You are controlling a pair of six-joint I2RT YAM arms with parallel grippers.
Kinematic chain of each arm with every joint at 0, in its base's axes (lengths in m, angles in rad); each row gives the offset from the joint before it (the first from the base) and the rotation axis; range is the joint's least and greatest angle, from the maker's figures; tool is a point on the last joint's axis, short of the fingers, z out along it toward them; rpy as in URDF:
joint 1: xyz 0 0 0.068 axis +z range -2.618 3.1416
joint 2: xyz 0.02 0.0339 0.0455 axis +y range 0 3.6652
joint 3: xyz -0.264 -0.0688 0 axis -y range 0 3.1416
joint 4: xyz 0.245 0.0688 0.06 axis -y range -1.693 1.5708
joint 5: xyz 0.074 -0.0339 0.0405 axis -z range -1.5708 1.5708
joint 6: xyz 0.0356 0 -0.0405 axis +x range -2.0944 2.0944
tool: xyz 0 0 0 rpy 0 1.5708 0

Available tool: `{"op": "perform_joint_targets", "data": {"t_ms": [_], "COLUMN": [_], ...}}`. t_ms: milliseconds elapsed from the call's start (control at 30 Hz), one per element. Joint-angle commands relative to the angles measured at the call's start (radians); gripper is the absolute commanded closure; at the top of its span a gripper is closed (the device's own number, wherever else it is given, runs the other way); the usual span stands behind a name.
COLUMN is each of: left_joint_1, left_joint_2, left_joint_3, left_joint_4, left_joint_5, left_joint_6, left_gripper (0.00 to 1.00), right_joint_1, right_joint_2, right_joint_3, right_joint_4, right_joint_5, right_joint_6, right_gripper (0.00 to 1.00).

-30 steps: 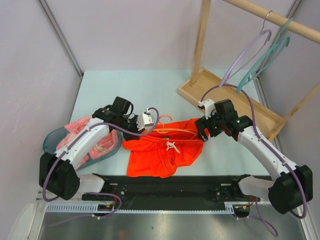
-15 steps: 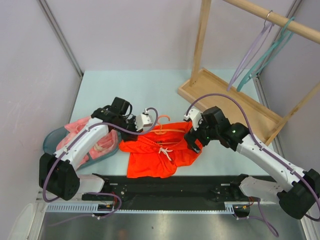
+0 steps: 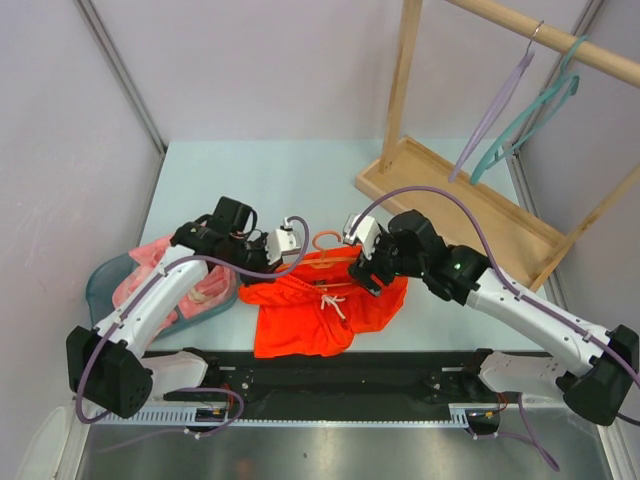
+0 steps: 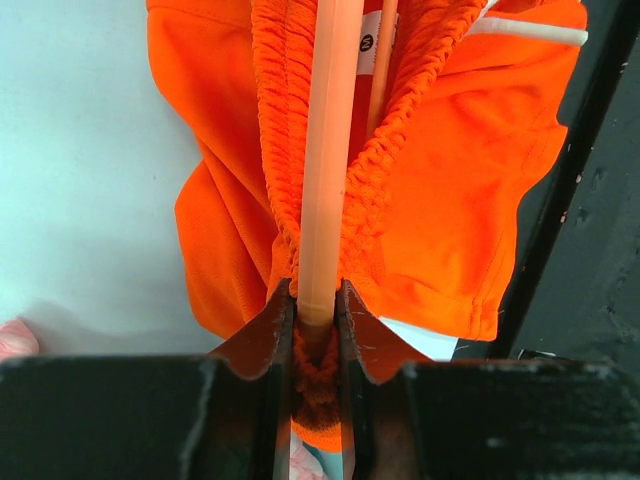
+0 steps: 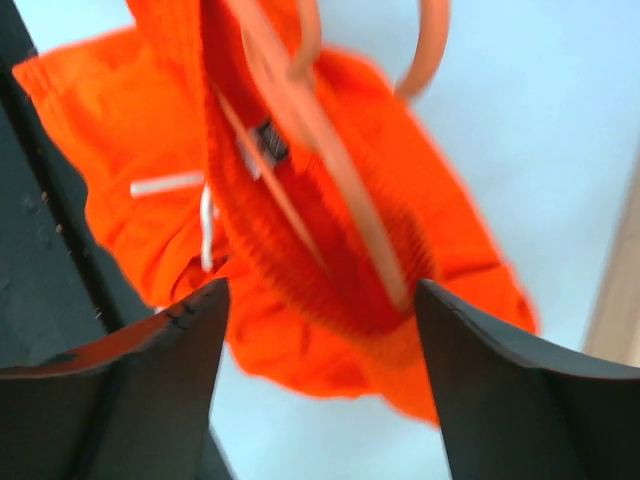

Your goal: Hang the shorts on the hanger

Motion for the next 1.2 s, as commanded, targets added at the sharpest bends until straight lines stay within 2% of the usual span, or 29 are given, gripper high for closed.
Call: {"op": "perform_joint_targets", "data": {"t_ms": [0,133,467,633,700,767,800,833,867,933,967,1000,1067,1167], "left_joint_1": [0.006,0.006,0.006,0.006,0.007,0.007,0.006,0.007,0.006,0.006,0.006,0.007,0.007,0.024], "left_joint_2": [-0.045,-0.05,-0.103,-0.123,-0.122,-0.107,-0.099,-0.084,-0.076,-0.068,-0.067,-0.067,-0.068,-0.061], "left_joint_3": [0.017,0.037,0.054,0.06,0.061,0.076,0.086,0.11,0.126,0.165,0.178,0.187,0.221,0.294], "left_joint_4": [0.028,0.026,0.031,0.022,0.029,0.04,0.045,0.054,0.057,0.062,0.062,0.06,0.039,0.006], "left_joint_5": [0.093,0.122,0.177,0.186,0.195,0.215,0.229,0.234,0.241,0.258,0.261,0.263,0.249,0.202], "left_joint_6": [-0.021,-0.027,-0.021,-0.016,-0.03,-0.039,-0.059,-0.085,-0.099,-0.12,-0.14,-0.142,-0.11,-0.056], "left_gripper": [1.0,1.0,1.0,1.0,1.0,1.0,1.0,1.0,0.98,0.88,0.8,0.62,0.45,0.38], "right_joint_1": [0.056,0.076,0.076,0.007,-0.011,-0.008,-0.004,0.004,0.006,0.001,-0.007,-0.011,-0.029,-0.04], "right_joint_2": [0.017,0.058,0.135,0.112,0.101,0.095,0.091,0.089,0.086,0.072,0.066,0.051,0.035,0.009], "right_joint_3": [0.08,0.096,0.103,0.101,0.101,0.101,0.104,0.106,0.11,0.132,0.139,0.153,0.167,0.19], "right_joint_4": [0.128,0.142,0.145,0.065,0.07,0.109,0.125,0.154,0.166,0.174,0.176,0.176,0.188,0.186], "right_joint_5": [0.044,0.064,0.098,0.058,0.05,0.029,0.029,0.036,0.042,0.033,0.032,0.03,0.023,0.003], "right_joint_6": [-0.068,-0.117,-0.206,-0.223,-0.231,-0.24,-0.242,-0.24,-0.24,-0.242,-0.246,-0.248,-0.257,-0.294], "right_gripper": [0.27,0.36,0.44,0.54,0.55,0.65,0.86,1.0,1.0,1.0,1.0,1.0,1.0,1.0]}}
